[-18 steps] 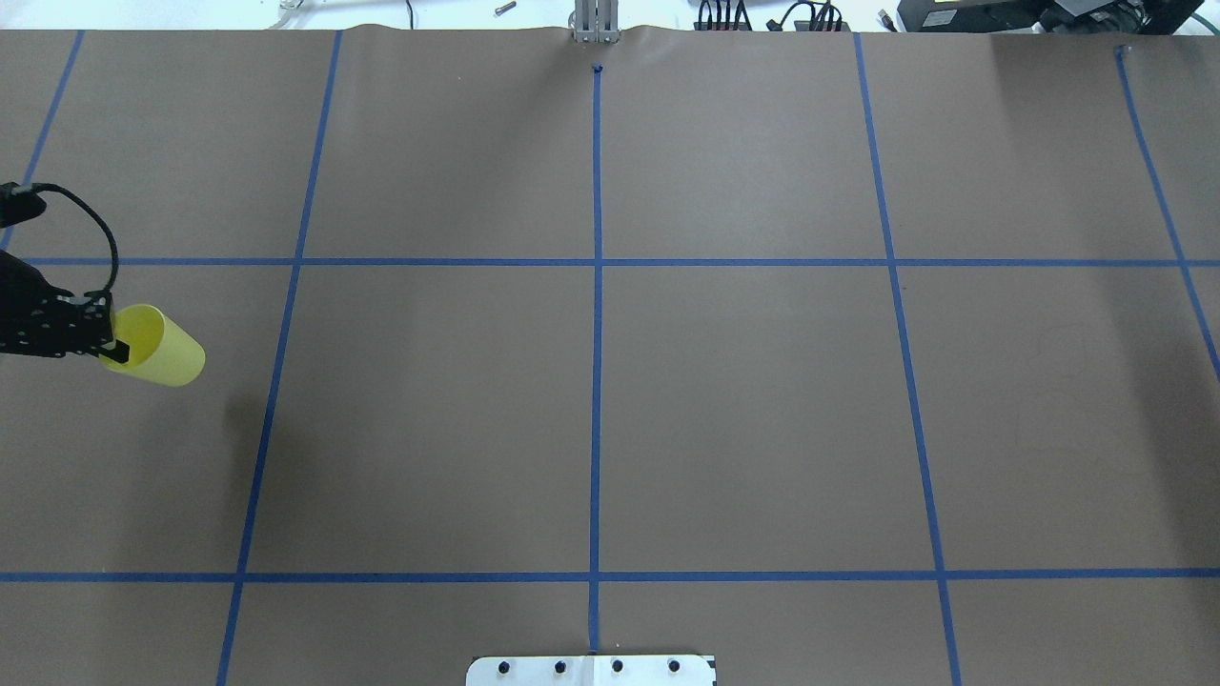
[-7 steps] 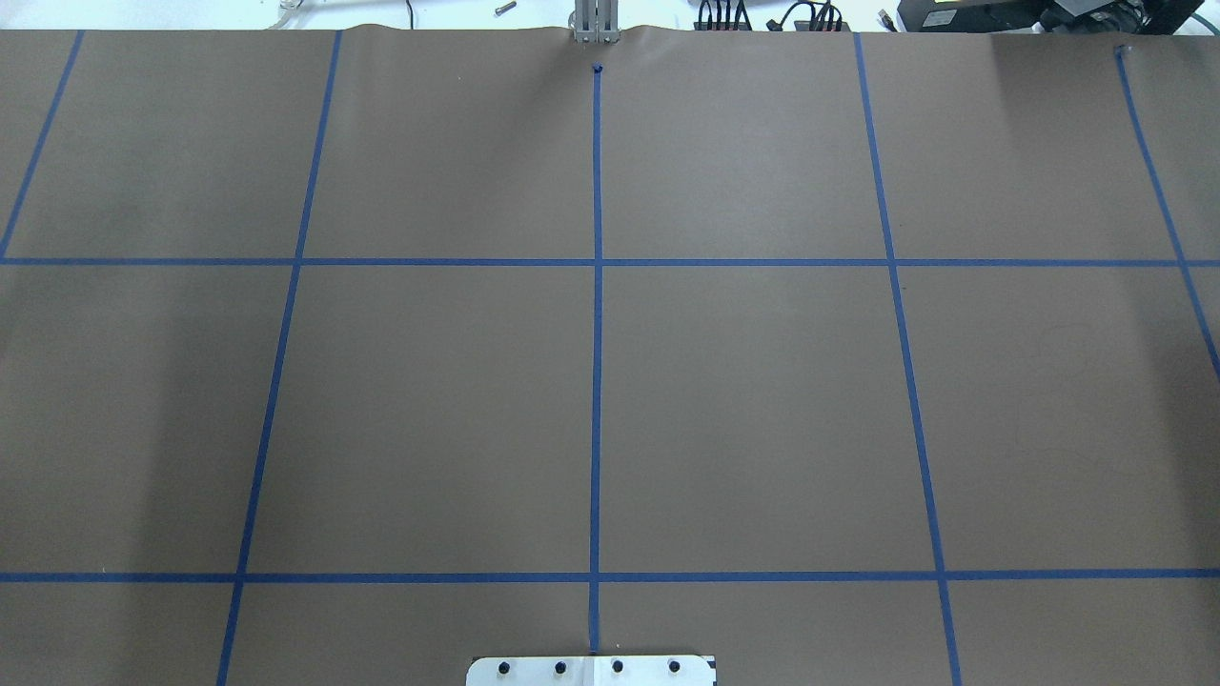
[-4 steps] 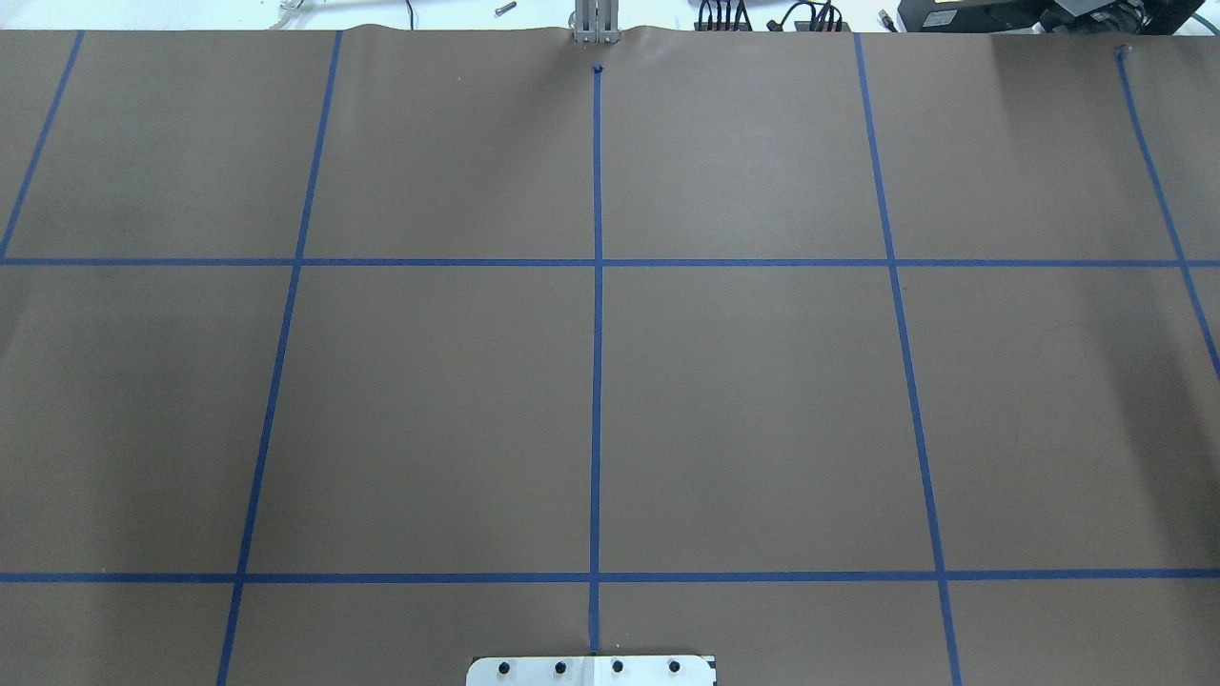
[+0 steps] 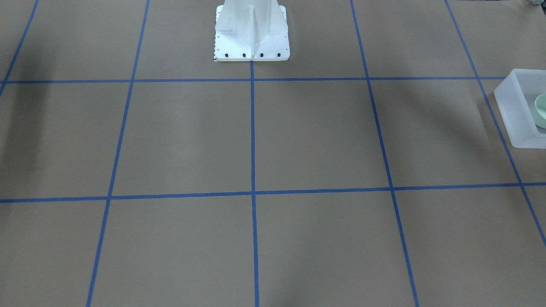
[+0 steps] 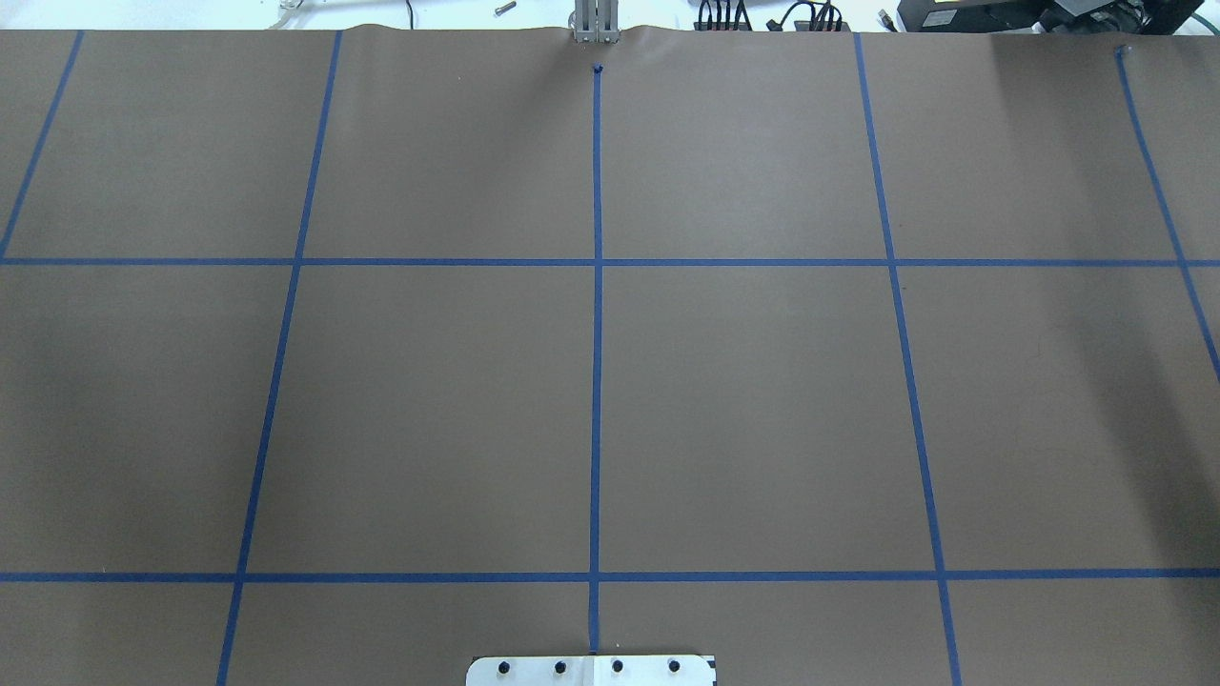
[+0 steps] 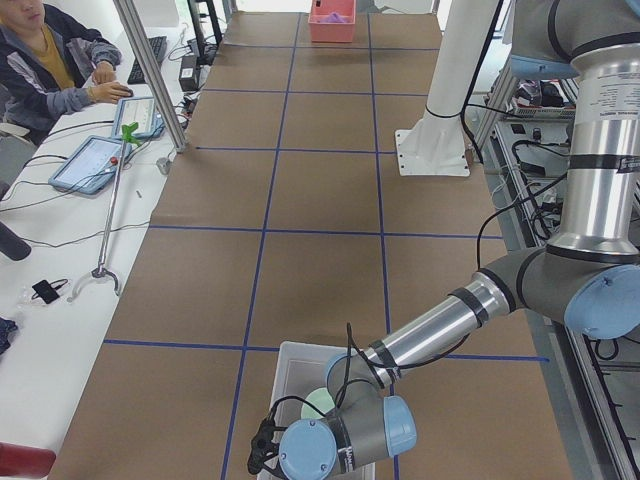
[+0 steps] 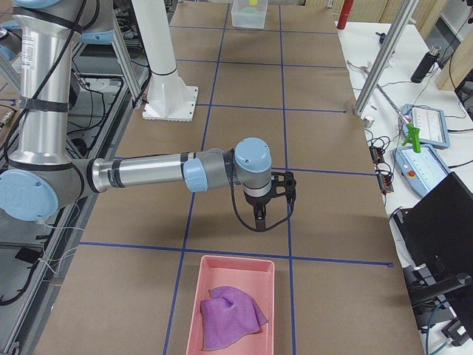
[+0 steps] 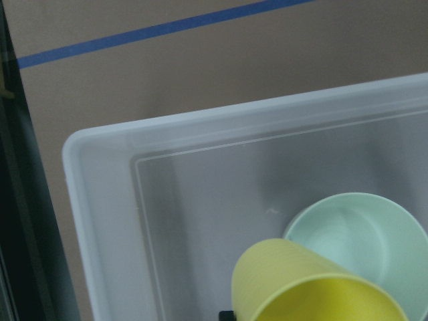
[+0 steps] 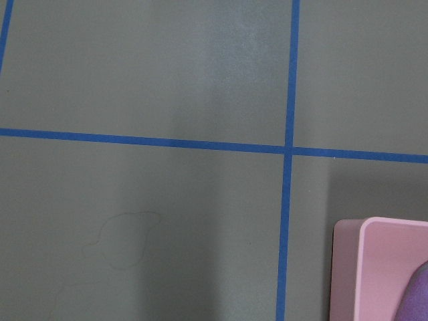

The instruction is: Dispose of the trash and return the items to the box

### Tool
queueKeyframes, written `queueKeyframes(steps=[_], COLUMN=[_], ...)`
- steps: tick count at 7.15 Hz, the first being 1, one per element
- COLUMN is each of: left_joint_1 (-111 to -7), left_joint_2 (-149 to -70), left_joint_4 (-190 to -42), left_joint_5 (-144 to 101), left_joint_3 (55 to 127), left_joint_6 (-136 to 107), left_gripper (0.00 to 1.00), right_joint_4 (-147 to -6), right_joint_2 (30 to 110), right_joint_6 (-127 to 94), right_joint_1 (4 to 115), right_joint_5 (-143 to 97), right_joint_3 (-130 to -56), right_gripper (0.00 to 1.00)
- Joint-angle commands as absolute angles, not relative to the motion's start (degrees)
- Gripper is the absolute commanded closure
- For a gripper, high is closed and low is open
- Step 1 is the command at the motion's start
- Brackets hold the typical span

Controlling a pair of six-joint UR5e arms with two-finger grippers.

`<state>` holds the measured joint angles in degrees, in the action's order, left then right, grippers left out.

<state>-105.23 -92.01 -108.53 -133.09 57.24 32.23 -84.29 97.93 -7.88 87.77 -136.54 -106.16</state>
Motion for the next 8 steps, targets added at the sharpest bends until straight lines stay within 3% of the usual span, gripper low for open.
queueKeyframes(steps=[1,7,8], left_joint_1=[-105.73,-105.64,-105.56], left_joint_2=[-93.33,-93.43,-93.51], left_joint_4=[-109.42,-109.51,-109.51], left_joint_5=[-132.54,-134.82,-134.82], left_joint_3=[53.98,51.77,51.42], left_joint_6=[30.51,25.58,24.71], left_gripper=[1.0,1.0,0.95], right_joint_4=[-84.29,-84.29,-84.29], right_joint_2=[97.91,98.52,98.53], right_joint_6=[-7.91,-7.91,-7.91], right_joint_1=[87.63,87.63,87.63], right_joint_5=[-136.76,-138.6,-138.6], right_joint_3=[-106.17,-106.61,-106.61], right_gripper=[0.0,0.0,0.0])
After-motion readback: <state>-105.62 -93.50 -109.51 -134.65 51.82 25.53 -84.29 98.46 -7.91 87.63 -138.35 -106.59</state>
